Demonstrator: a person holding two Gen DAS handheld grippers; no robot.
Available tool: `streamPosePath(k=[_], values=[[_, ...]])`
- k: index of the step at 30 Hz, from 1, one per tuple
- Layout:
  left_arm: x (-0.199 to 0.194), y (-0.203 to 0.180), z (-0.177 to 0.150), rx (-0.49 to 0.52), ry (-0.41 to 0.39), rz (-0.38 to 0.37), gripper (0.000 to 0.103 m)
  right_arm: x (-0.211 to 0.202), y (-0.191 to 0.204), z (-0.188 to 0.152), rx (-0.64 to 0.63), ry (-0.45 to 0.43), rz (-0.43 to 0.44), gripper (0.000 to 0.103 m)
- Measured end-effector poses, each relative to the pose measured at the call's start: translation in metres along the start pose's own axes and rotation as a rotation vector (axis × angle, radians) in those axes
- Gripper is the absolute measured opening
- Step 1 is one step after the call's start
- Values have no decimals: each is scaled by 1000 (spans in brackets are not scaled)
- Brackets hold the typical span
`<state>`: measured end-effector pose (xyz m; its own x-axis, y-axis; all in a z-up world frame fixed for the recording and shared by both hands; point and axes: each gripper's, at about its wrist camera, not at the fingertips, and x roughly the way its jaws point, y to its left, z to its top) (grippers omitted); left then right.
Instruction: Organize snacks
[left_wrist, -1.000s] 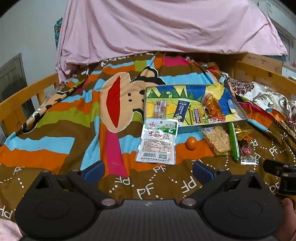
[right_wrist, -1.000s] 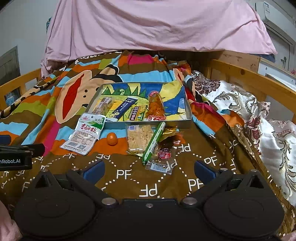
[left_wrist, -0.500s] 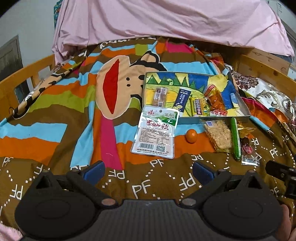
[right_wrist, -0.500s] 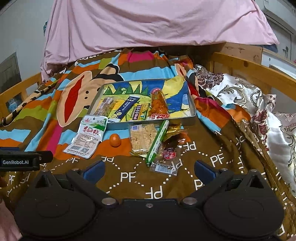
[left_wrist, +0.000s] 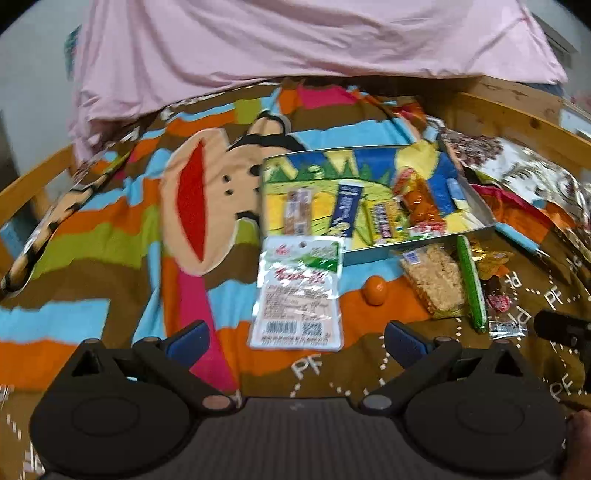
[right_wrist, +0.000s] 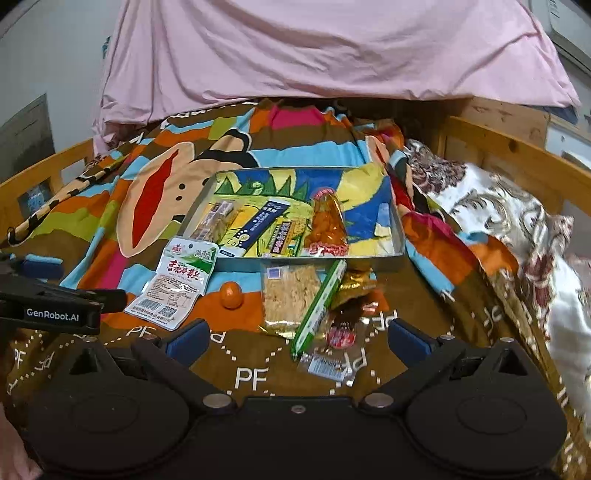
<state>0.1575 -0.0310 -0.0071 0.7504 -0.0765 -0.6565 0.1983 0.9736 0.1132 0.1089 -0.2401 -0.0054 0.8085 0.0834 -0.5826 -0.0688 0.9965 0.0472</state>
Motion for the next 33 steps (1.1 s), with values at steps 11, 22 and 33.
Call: streamPosePath(k=[11, 22, 33], values=[[47, -5, 13, 149, -21, -231, 103, 37, -19, 17, -59, 38, 110, 102], [114, -9, 6, 328, -48, -399, 103, 98, -38, 23, 167, 168, 262, 99], [138, -17, 15, 335, -61, -572, 91, 135, -40, 20, 201, 225, 217, 64]])
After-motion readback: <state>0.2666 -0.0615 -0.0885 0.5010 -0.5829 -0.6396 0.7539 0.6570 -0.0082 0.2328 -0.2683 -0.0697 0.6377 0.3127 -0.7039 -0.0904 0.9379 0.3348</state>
